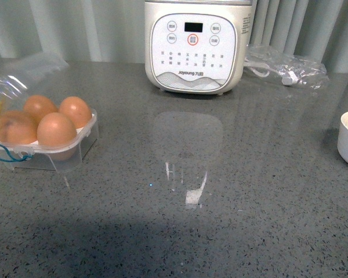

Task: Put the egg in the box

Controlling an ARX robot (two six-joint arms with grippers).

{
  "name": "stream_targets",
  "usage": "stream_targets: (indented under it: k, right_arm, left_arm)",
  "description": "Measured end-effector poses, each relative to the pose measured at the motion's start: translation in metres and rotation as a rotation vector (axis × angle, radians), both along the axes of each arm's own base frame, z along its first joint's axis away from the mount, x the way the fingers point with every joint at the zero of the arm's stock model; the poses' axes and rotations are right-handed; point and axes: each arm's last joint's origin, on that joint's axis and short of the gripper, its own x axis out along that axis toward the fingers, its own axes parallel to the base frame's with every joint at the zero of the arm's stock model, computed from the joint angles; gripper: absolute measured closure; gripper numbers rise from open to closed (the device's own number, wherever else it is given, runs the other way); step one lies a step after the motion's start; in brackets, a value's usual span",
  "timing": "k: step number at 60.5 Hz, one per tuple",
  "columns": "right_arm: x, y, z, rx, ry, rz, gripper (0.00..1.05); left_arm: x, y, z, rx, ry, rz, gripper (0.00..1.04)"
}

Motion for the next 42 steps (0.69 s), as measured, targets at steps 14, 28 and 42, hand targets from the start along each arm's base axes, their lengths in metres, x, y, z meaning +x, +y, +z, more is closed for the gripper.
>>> stream_targets:
  k: [14, 28, 42]
  right_arm:
    - [0.000, 0.000, 0.000, 0.000, 0.000, 0.000, 0.07]
    - [0.000, 0.000, 0.000, 0.000, 0.000, 0.000, 0.07]
    - [0.000, 0.000, 0.000, 0.000, 0.000, 0.000, 0.07]
  left_arm:
    - [-0.011, -0.037, -0.003, -0.015, 0.081, -0.211, 0.07]
    - [-0.019, -0.046, -0.012, 0.095, 0.165, -0.288, 0.07]
    - [-0.033, -0.040, 0.014, 0.138, 0.099, -0.274, 0.07]
